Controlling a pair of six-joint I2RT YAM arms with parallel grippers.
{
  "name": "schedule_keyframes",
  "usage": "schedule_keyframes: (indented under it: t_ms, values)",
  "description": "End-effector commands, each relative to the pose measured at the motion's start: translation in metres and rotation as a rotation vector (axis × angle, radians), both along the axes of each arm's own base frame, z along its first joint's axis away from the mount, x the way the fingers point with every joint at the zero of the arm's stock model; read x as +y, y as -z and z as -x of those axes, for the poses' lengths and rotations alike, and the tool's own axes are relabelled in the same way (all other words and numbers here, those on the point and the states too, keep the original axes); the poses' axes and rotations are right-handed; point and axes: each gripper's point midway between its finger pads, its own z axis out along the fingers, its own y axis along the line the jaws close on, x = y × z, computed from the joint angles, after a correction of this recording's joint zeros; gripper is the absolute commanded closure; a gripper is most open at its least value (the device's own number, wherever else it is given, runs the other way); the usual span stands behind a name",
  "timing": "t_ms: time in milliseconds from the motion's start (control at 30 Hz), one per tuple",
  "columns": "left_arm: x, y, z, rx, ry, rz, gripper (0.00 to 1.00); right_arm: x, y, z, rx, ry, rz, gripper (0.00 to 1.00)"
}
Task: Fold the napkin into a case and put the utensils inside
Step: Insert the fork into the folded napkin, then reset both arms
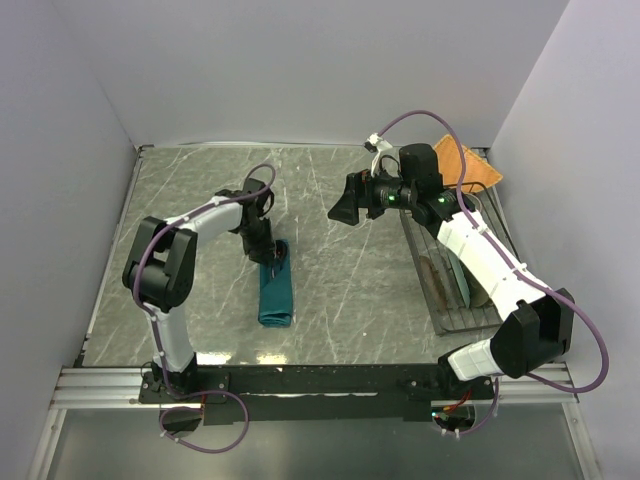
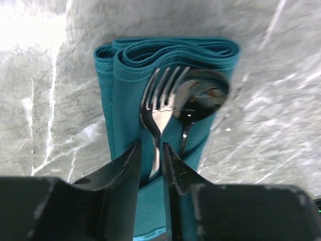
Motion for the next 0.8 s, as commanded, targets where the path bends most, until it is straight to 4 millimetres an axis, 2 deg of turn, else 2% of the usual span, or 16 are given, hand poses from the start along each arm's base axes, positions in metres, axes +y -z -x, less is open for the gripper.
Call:
schedule_keyframes:
  t_ms: [0, 133, 267, 300, 333, 400, 433, 467, 500, 567, 600, 633, 667, 700, 767]
  values:
    - [-0.005, -0.05, -0.022, -0.135, 0.007, 0.024, 0.7, -0.001, -0.017, -0.005, -0.059, -0.001, -0.018, 0.0]
    - [-0.005, -0.094, -0.043, -0.281, 0.009, 0.036, 0.62, -0.001, -0.026, -0.009, -0.09, 0.002, -0.008, 0.0]
    - [0.0, -0.151, -0.061, -0.473, 0.031, 0.052, 0.54, -0.008, -0.035, -0.013, -0.137, 0.019, 0.022, 0.0]
    - [0.003, -0.162, -0.065, -0.514, 0.04, 0.053, 0.5, -0.012, -0.039, -0.015, -0.149, 0.035, 0.028, 0.0]
    - [0.004, -0.183, -0.075, -0.588, 0.047, 0.06, 0.33, -0.016, -0.043, -0.019, -0.163, 0.06, 0.036, 0.0]
    - [0.014, -0.218, -0.085, -0.707, 0.083, 0.06, 0.18, -0.028, -0.051, -0.023, -0.188, 0.105, 0.046, 0.0]
    - [0.017, -0.242, -0.092, -0.776, 0.097, 0.074, 0.01, -0.037, -0.052, -0.029, -0.196, 0.151, 0.061, 0.0]
    - [0.019, -0.262, -0.093, -0.841, 0.14, 0.087, 0.01, -0.048, -0.058, -0.031, -0.206, 0.19, 0.059, 0.0]
    - [0.03, -0.284, -0.1, -0.898, 0.142, 0.089, 0.01, -0.056, -0.059, -0.032, -0.208, 0.215, 0.062, 0.0]
    - [0.045, -0.299, -0.105, -0.93, 0.154, 0.066, 0.01, -0.073, -0.063, -0.032, -0.21, 0.273, 0.072, 0.0]
    - [0.063, -0.319, -0.112, -0.967, 0.123, 0.055, 0.01, -0.09, -0.06, -0.036, -0.201, 0.323, 0.08, 0.0]
    - [0.074, -0.321, -0.114, -0.96, 0.118, 0.036, 0.01, -0.098, -0.058, -0.036, -0.192, 0.353, 0.086, 0.0]
    - [0.085, -0.309, -0.116, -0.907, 0.103, 0.022, 0.01, -0.112, -0.059, -0.034, -0.195, 0.4, 0.092, 0.0]
    - [0.106, -0.313, -0.118, -0.898, 0.075, 0.027, 0.01, -0.129, -0.046, -0.034, -0.168, 0.447, 0.107, 0.0]
    - [0.121, -0.299, -0.117, -0.832, 0.072, 0.056, 0.01, -0.149, -0.039, -0.026, -0.155, 0.507, 0.124, 0.0]
